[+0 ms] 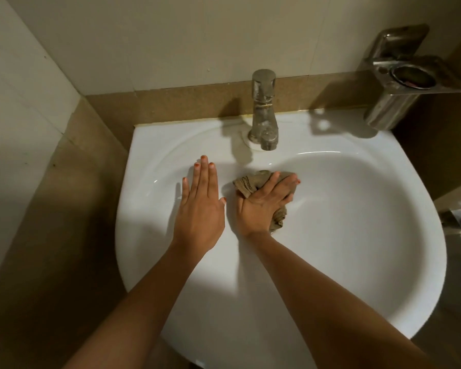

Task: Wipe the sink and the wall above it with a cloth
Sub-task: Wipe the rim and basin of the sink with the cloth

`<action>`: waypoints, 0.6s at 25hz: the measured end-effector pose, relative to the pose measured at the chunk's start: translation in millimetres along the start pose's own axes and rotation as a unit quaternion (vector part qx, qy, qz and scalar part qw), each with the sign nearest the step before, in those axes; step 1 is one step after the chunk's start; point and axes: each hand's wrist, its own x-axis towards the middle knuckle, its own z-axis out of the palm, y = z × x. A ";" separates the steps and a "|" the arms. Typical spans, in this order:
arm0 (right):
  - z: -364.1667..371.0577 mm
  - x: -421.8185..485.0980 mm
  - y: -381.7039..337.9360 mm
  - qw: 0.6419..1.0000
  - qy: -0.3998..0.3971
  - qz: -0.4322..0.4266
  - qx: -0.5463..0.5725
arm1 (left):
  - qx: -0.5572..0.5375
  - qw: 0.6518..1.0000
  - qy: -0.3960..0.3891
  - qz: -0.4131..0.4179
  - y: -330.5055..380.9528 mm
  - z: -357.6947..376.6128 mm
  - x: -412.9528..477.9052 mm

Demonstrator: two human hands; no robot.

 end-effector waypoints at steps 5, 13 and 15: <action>30.1 -12.9 -63.7 0.996 0.029 0.080 -0.012 | 0.001 0.999 0.030 -0.034 -27.9 -6.2 0.5; 38.0 -24.7 -126.5 0.966 -0.211 -0.145 0.021 | -0.158 0.965 0.064 -0.201 -87.7 -34.7 0.9; 29.3 -11.6 -139.9 0.938 -0.244 -0.242 -0.036 | -0.200 0.954 0.062 -0.213 -94.7 -32.5 -0.3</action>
